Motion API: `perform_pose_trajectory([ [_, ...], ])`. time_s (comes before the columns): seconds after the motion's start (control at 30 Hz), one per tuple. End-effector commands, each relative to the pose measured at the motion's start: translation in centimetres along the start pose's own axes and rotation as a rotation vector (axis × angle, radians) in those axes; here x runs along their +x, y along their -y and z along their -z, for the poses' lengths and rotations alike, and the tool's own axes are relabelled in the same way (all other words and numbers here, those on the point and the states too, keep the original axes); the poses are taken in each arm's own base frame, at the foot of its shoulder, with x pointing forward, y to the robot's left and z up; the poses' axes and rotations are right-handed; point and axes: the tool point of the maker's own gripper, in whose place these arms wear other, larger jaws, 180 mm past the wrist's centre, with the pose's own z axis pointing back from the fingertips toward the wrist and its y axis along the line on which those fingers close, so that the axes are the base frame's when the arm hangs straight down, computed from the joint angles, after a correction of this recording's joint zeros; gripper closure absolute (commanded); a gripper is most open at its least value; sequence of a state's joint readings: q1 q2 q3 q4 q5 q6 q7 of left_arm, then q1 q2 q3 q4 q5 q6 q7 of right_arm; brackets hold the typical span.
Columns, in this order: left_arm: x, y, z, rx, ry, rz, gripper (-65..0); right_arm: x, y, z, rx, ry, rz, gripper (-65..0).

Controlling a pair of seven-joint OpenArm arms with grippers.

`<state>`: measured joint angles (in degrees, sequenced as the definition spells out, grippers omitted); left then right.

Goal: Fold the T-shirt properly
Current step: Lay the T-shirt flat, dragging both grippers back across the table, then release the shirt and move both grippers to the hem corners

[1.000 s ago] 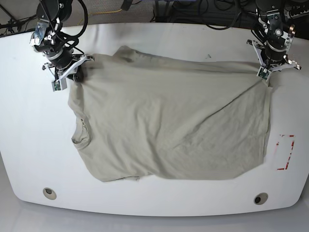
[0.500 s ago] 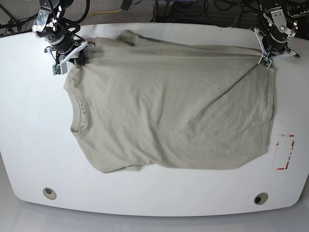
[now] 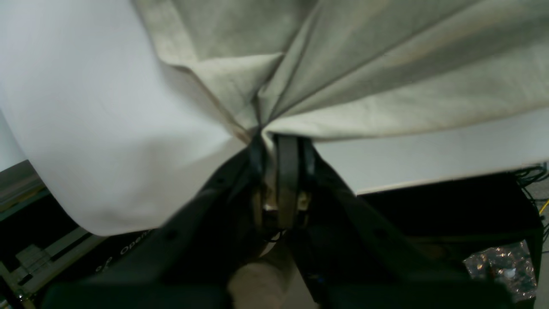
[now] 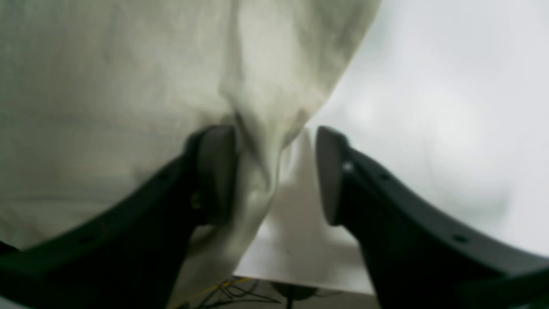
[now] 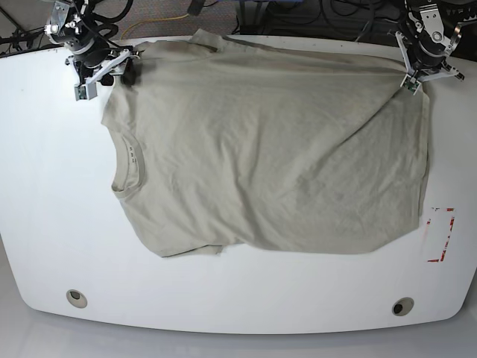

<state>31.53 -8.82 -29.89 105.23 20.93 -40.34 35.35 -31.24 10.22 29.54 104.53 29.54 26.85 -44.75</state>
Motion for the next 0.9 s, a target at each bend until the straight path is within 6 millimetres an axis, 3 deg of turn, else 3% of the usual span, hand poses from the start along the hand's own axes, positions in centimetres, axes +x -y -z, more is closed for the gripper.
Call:
perform_pose_trajectory([
  [0.0,0.8,0.2,-0.2,-0.001,0.016,0.025,-16.5,2.1,-0.4,-0.6,0.032,0.071,0.001,-37.9],
  [0.1,2.2,0.8,-0.1,-0.018,0.051,0.042,-31.9,4.2,-1.1,-0.6,0.056,0.131,-0.006,-44.1],
  [0.2,4.6,0.2,-0.5,-0.011,0.129,0.008,-39.7,5.7,-1.5,-0.7,0.062,0.165,-0.023,-47.4],
  [0.5,8.5,-2.4,-2.1,-0.029,0.231,-0.050,-39.7,10.6,-1.6,0.3,0.072,0.272,-0.035,-47.4],
  [0.87,8.5,-6.1,-4.0,-0.029,0.242,-0.065,-39.6,17.8,1.4,3.4,0.074,0.355,0.007,-47.4],
])
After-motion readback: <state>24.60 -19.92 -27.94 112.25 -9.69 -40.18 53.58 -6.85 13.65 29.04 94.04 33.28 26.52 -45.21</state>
